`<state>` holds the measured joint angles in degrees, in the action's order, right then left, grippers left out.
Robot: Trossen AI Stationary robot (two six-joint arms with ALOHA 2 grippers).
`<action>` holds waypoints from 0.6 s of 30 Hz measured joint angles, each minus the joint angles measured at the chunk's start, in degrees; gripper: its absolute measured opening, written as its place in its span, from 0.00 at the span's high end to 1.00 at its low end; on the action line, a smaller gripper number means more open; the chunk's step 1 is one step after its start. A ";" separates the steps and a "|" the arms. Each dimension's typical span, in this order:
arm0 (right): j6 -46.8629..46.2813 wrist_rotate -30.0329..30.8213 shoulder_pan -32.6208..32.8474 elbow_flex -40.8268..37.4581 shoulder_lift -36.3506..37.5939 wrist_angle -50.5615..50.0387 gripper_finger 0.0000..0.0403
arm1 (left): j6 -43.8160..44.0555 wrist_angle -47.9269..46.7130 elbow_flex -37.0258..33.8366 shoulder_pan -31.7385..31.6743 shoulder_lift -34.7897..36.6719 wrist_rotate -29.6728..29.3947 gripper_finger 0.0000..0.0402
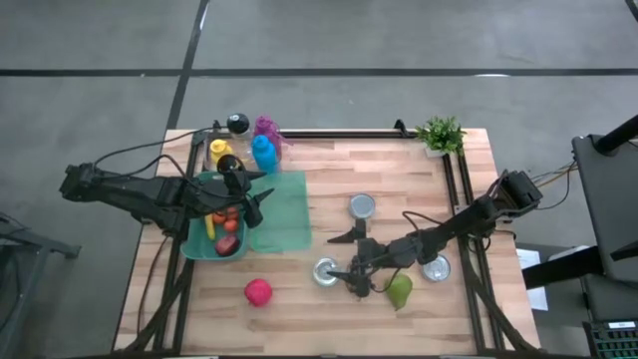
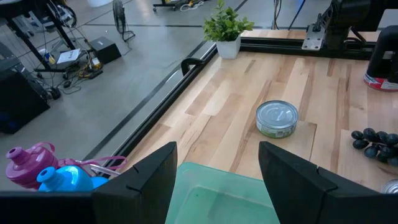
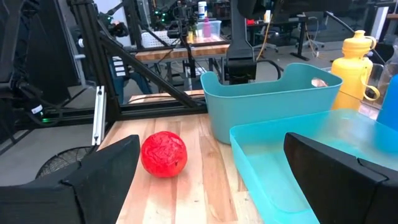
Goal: Pick & Place Food Item
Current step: Put the red apple into the green bin
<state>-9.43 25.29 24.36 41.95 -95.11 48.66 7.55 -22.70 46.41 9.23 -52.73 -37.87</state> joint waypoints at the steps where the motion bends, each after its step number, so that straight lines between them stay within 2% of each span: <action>1: 0.00 0.01 0.00 0.00 0.00 0.00 0.02 | 0.00 0.00 0.00 0.00 0.00 0.00 0.43; 15: 0.01 0.07 0.00 0.02 0.00 0.00 0.02 | 0.00 0.13 0.00 0.00 0.00 0.00 0.43; 18: 0.02 0.07 0.00 0.02 0.00 -0.01 0.02 | 5.59 -0.14 0.00 0.04 0.00 0.66 0.43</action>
<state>-9.41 25.36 24.36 41.98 -95.11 48.66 13.14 -22.83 46.41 9.27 -52.73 -37.21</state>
